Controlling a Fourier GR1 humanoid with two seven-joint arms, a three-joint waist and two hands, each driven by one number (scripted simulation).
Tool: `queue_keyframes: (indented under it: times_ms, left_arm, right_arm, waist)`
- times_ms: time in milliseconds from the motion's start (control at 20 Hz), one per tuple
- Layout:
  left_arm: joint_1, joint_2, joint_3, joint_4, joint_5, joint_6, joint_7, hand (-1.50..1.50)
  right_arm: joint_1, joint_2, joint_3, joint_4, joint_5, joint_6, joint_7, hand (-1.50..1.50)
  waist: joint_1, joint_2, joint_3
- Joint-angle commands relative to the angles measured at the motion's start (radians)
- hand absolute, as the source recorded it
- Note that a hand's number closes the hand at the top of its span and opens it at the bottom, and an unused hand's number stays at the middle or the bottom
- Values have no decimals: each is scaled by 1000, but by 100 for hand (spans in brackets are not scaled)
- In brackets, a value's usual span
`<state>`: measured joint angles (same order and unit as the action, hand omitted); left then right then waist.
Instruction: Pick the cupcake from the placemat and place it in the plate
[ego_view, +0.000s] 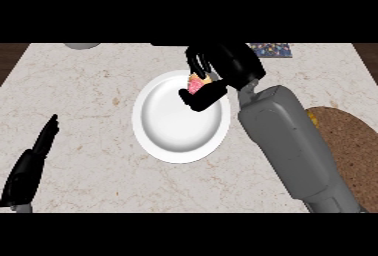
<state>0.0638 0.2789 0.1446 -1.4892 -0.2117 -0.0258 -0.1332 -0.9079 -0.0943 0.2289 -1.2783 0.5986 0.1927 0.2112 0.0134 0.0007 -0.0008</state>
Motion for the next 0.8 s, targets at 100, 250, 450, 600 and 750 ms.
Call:
queue_keyframes:
  times_ms: [100, 250, 450, 600, 750]
  left_arm:
    - [26, -17, -15, -11, -30, 12, -31, 0]
    - [-70, 21, 40, 116, 11, -25, -54, 0]
    - [-27, -21, -24, 23, -25, -8, -31, 0]
    - [-37, -34, -37, -13, -31, -8, 23, 0]
    - [-37, -46, -36, -5, -47, 13, 15, 0]
  right_arm:
    - [-107, 91, 48, 250, 40, -69, 7, 150]
    - [-79, 93, 120, 326, -3, -134, -63, 150]
    - [-19, 94, 131, 377, -192, -237, 13, 150]
    - [-115, 94, 207, 492, -258, -307, 84, -150]
    - [-112, 94, 304, 551, -323, -404, 45, -150]
  waist:
    - [12, 3, 0]
    - [7, 5, 0]
    - [33, 9, 1]
    - [38, 8, 1]
    - [34, 8, 1]
